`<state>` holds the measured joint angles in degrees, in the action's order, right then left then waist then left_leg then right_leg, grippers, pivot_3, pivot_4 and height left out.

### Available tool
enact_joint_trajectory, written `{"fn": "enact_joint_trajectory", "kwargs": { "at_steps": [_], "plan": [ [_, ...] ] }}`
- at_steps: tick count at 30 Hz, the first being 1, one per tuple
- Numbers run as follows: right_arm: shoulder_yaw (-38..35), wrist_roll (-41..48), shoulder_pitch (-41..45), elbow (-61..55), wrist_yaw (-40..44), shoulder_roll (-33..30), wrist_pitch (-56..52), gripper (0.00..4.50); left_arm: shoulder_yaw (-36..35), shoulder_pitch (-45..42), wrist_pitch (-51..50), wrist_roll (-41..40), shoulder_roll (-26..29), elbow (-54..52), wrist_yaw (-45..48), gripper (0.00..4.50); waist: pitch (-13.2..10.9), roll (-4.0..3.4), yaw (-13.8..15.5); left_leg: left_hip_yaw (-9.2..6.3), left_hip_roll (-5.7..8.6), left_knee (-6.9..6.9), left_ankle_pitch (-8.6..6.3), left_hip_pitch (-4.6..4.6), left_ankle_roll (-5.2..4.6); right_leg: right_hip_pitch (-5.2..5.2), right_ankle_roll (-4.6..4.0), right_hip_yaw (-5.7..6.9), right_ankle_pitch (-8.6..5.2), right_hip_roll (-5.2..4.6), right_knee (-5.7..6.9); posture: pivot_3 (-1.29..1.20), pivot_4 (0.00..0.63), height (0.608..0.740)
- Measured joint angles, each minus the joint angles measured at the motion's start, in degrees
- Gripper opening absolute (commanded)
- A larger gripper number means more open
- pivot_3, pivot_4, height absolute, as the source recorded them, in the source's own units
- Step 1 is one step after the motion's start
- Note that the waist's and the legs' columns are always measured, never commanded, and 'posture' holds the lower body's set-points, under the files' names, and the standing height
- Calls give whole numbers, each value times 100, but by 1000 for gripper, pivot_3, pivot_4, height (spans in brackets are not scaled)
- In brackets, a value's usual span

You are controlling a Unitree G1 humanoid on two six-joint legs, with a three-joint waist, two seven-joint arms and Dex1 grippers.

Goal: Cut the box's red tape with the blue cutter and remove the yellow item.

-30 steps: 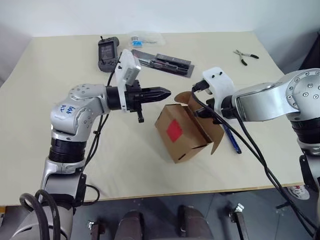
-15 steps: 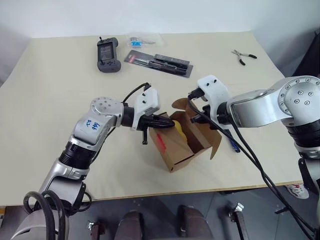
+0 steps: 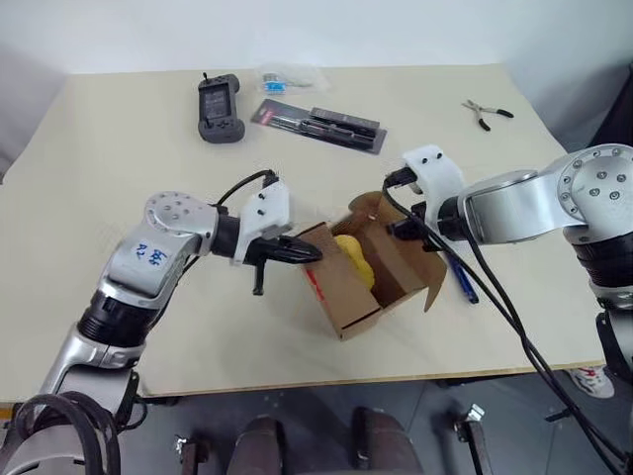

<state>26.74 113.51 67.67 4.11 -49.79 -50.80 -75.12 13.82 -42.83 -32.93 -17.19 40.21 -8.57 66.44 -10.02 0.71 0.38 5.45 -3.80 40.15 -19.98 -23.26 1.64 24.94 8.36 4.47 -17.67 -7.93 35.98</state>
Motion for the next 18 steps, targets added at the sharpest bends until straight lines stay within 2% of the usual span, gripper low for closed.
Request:
{"fn": "enact_joint_trajectory", "kwargs": {
  "at_steps": [6, 12, 18],
  "plan": [
    [-99, -136, 197, 369, -220, 97, 34, 19, 138, 424, -299, 69, 295, -238, 94, 0, 0, -1, 120, -2, 1, 17, -1, 12, -7, -26, -4, 0, 3, -1, -7, 0, 150, 740],
    [-411, -168, -45, 535, -510, 124, 273, 19, 523, 635, -331, 325, 286, -189, 18, 0, -1, 1, 92, -1, -1, 15, -2, 3, -9, -16, -6, 1, 5, 1, -7, 0, 150, 740],
    [-697, -281, -701, 659, -554, 494, 449, 19, 509, 430, -80, 504, -310, 297, -453, 0, -1, 1, 89, 0, 0, 14, -2, 4, -9, -15, -4, 2, 6, 1, -4, 0, 150, 740]
  ]
}}
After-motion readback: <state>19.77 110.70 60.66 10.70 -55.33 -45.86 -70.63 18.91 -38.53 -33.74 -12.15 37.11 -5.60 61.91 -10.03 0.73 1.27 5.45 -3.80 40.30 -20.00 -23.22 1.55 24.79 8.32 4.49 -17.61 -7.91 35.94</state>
